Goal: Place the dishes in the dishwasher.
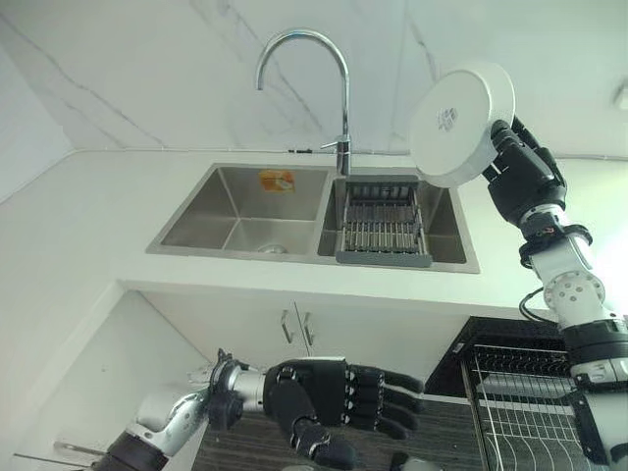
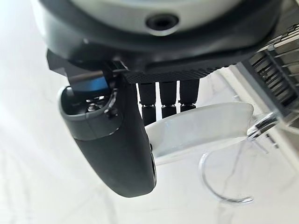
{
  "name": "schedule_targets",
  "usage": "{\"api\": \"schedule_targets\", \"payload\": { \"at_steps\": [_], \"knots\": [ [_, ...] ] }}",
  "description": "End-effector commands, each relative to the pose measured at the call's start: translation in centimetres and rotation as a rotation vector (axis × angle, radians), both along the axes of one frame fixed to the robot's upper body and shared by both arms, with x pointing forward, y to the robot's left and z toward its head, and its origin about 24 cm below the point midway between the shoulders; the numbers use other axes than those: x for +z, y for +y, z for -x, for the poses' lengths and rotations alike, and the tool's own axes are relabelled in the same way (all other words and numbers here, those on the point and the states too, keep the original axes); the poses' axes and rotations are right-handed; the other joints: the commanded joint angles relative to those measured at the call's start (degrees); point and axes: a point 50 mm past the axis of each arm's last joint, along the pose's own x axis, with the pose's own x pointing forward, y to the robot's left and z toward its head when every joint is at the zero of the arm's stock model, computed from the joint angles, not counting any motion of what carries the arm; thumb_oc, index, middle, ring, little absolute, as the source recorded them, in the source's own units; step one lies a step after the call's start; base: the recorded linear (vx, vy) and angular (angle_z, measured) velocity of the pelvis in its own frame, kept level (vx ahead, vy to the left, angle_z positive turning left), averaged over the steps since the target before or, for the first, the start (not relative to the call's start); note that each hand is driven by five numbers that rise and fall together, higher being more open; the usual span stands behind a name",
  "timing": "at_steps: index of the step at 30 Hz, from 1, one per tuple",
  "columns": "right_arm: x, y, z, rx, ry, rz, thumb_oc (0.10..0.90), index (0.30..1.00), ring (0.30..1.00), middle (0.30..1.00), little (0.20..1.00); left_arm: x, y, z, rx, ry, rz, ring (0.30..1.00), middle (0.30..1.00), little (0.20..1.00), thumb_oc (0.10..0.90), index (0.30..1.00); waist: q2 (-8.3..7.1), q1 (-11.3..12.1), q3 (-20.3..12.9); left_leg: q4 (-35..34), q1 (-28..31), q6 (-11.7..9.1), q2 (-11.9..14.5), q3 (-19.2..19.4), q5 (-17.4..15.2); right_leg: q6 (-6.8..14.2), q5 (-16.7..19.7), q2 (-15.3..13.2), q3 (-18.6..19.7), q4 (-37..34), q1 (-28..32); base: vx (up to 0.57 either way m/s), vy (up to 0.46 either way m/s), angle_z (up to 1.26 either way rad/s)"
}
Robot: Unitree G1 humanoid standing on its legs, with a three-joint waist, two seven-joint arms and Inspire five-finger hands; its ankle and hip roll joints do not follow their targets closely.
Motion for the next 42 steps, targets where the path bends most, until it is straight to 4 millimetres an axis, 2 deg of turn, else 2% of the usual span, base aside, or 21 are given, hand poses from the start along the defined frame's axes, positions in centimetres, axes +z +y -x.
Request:
{"api": "schedule_targets", "payload": {
  "at_steps": [1, 4, 5, 6, 7, 10, 11, 12, 13, 15, 18, 19, 21, 25, 29, 33, 38, 40, 42],
  "knots": [
    [7.3, -0.2, 1.6, 0.017, -0.393, -0.086, 0.4, 0.3, 0.3, 0.3, 0.3, -0.9, 1.4, 1.5, -0.059, 0.065, -0.047, 0.9, 0.9, 0.9, 0.8, 0.9, -1.91, 0.38, -4.06, 3.41, -0.83, -0.6, 0.95, 1.46, -7.6, 5.19, -3.17, -0.18, 1.28, -0.24, 1.11, -0.04, 0.069, -0.15],
    [7.1, 0.0, 1.9, 0.019, -0.403, -0.091, 0.4, 0.3, 0.3, 0.3, 0.3, -2.2, 2.3, 1.9, 0.0, 0.107, -0.111, 0.9, 0.9, 0.9, 0.8, 0.9, -1.77, 0.12, -3.9, 3.41, -0.93, -0.38, 0.71, 1.69, -7.57, 5.6, -2.67, -0.32, 1.68, -0.24, 0.49, -0.02, 0.054, -0.06],
    [6.7, 0.3, 2.3, 0.018, -0.409, -0.104, 0.4, 0.3, 0.3, 0.3, 0.3, -4.2, 3.4, 2.2, 0.11, 0.172, -0.186, 0.9, 0.9, 0.9, 0.8, 0.9, -1.79, -0.45, -3.65, 3.41, -1.0, 0.01, 0.33, 2.13, -7.58, 6.17, -1.85, -0.5, 2.51, -0.24, -0.38, -0.03, 0.084, -0.13],
    [6.4, 0.3, 2.4, 0.016, -0.41, -0.11, 0.4, 0.3, 0.3, 0.3, 0.3, -4.9, 3.7, 2.4, 0.149, 0.202, -0.202, 0.9, 0.9, 0.9, 0.8, 0.9, -1.79, -0.56, -3.44, 3.41, -1.07, 0.18, 0.16, 2.22, -7.52, 6.43, -1.49, -0.71, 2.68, -0.24, -0.76, -0.05, 0.113, -0.33],
    [5.5, 0.3, 2.8, 0.019, -0.413, -0.126, 0.4, 0.3, 0.3, 0.3, 0.3, -6.9, 4.4, 2.8, 0.255, 0.265, -0.246, 0.9, 0.9, 0.9, 0.8, 0.9, -1.96, -0.92, -2.83, 3.41, -1.23, 0.64, -0.49, 2.13, -7.56, 7.16, -0.38, -1.26, 3.13, -0.24, -1.83, -0.03, 0.076, -0.34],
    [4.9, 0.8, 3.3, 0.009, -0.422, -0.131, 0.4, 0.3, 0.3, 0.3, 0.3, -10.4, 6.1, 4.0, 0.389, 0.34, -0.425, 0.9, 0.9, 0.9, 0.8, 0.9, -2.44, -1.51, -1.95, 3.41, -1.67, 1.16, -1.75, 1.28, -7.21, 8.22, 1.58, -1.86, 4.08, -0.24, -3.52, 0.02, 0.073, -0.27],
    [4.8, 1.0, 3.5, 0.007, -0.422, -0.135, 0.4, 0.3, 0.3, 0.3, 0.3, -11.7, 6.6, 4.7, 0.399, 0.36, -0.504, 0.9, 0.9, 0.9, 0.8, 0.9, -2.58, -1.92, -1.7, 3.41, -1.88, 1.27, -2.05, 1.05, -7.03, 8.43, 2.3, -1.88, 4.48, -0.24, -3.99, 0.06, 0.085, -0.11],
    [4.4, 1.3, 3.8, 0.019, -0.423, -0.14, 0.4, 0.3, 0.3, 0.3, 0.3, -13.2, 7.0, 6.5, 0.405, 0.411, -0.566, 0.9, 0.9, 0.9, 0.8, 0.9, -2.66, -2.4, -1.22, 3.41, -2.21, 1.37, -2.32, 0.74, -6.71, 8.47, 3.02, -1.73, 4.91, -0.24, -4.56, 0.06, 0.083, -0.12],
    [4.2, 1.4, 3.9, 0.026, -0.424, -0.143, 0.4, 0.3, 0.3, 0.3, 0.3, -13.8, 7.1, 7.1, 0.41, 0.445, -0.589, 0.9, 0.9, 0.9, 0.8, 0.9, -2.61, -2.52, -1.11, 3.41, -2.38, 1.42, -2.38, 0.7, -6.6, 8.47, 3.25, -1.62, 5.16, -0.24, -4.87, 0.04, 0.069, -0.22],
    [3.2, 2.5, 4.3, 0.076, -0.416, -0.171, 0.4, 0.3, 0.3, 0.3, 0.3, -15.7, 7.4, 9.7, 0.451, 0.531, -0.635, 0.9, 0.9, 0.9, 0.8, 0.9, -2.93, -3.46, -0.5, 3.41, -2.61, 1.66, -2.49, 0.88, -6.75, 8.45, 4.83, -1.4, 5.06, -0.24, -5.83, 0.01, 0.035, -0.3],
    [2.4, 3.7, 4.3, 0.138, -0.402, -0.21, 0.4, 0.3, 0.3, 0.3, 0.3, -16.8, 7.5, 11.0, 0.538, 0.598, -0.663, 0.9, 0.9, 0.9, 0.8, 0.9, -3.03, -3.3, 0.17, 3.41, -2.52, 2.05, -1.41, 2.69, -6.94, 8.24, 5.28, -2.85, 2.47, -0.24, -4.35, -0.07, -0.057, -0.75],
    [1.9, 4.4, 4.7, 0.179, -0.416, -0.224, 0.4, 0.3, 0.3, 0.3, 0.3, -17.4, 7.7, 11.3, 0.637, 0.599, -0.685, 0.9, 0.9, 0.9, 0.8, 0.9, -2.31, -2.59, 0.49, 3.41, -2.68, 2.04, 1.18, 5.34, -6.65, 7.62, 3.84, -5.08, 0.19, -0.24, -0.82, -0.18, -0.25, -0.93],
    [2.2, 5.1, 5.3, 0.185, -0.45, -0.229, 0.4, 0.3, 0.3, 0.3, 0.3, -17.8, 7.4, 11.4, 0.67, 0.594, -0.686, 0.9, 0.9, 0.9, 0.8, 0.9, -2.17, -1.56, -0.04, 3.41, -4.11, 1.64, 3.1, 6.53, -5.72, 7.39, 1.57, -6.59, 0.03, -0.24, 1.14, -0.17, -0.387, -0.93],
    [3.1, 6.0, 5.7, 0.181, -0.48, -0.201, 0.4, 0.3, 0.3, 0.3, 0.3, -18.0, 7.4, 11.5, 0.69, 0.622, -0.702, 0.9, 0.9, 0.9, 0.8, 0.9, -2.9, -0.62, -1.1, 3.41, -4.54, -0.07, 5.21, 7.83, -5.44, 8.3, -0.32, -7.15, -1.37, -0.24, 0.69, -0.02, -0.313, -0.48],
    [2.8, 5.5, 6.0, 0.179, -0.461, -0.19, 0.4, 0.3, 0.3, 0.3, 0.3, -18.5, 7.0, 12.5, 0.679, 0.637, -0.73, 0.9, 0.9, 0.9, 0.8, 0.9, -3.14, -1.61, -1.54, 3.41, -3.56, -1.92, 8.13, 9.12, -4.62, 7.58, -2.67, -5.33, -1.73, -0.24, 1.31, 0.01, -0.273, -0.09],
    [2.6, 5.0, 6.5, 0.149, -0.432, -0.159, 0.4, 0.3, 0.3, 0.3, 0.3, -19.1, 6.3, 13.3, 0.592, 0.58, -0.852, 0.9, 0.9, 0.9, 0.8, 0.9, -3.03, -2.87, -2.47, 3.41, -3.37, -3.75, 9.99, 9.72, -3.94, 6.03, -4.51, -3.58, -1.33, -0.24, 1.52, 0.02, -0.186, -0.27],
    [1.7, 4.8, 6.8, 0.121, -0.383, -0.149, 0.4, 0.3, 0.3, 0.3, 0.3, -19.4, 5.3, 13.6, 0.604, 0.619, -0.837, 0.9, 0.9, 0.9, 0.8, 0.9, -2.65, -4.37, -3.07, 3.41, -3.33, -5.24, 12.34, 10.84, -3.19, 4.66, -5.31, -2.3, -1.77, -0.24, 1.25, -0.01, -0.14, -0.08],
    [1.6, 4.1, 7.0, 0.083, -0.37, -0.09, 0.4, 0.3, 0.3, 0.3, 0.3, -19.5, 5.1, 14.2, 0.635, 0.646, -0.832, 0.9, 0.9, 0.9, 0.8, 0.9, -2.43, -5.4, -3.5, 3.41, -3.79, -6.03, 13.58, 11.29, -2.51, 3.89, -5.68, -1.33, -1.45, -0.24, 0.72, -0.03, -0.144, 0.04],
    [1.3, 3.3, 7.4, 0.034, -0.337, 0.05, 0.4, 0.3, 0.3, 0.3, 0.3, -19.6, 5.2, 14.6, 0.695, 0.677, -0.823, 0.9, 0.9, 0.9, 0.8, 0.9, -2.35, -6.56, -3.41, 3.41, -4.19, -6.62, 14.49, 11.77, -1.84, 3.44, -5.68, -0.72, -0.93, -0.24, 0.12, -0.05, -0.063, -0.09]
  ]
}}
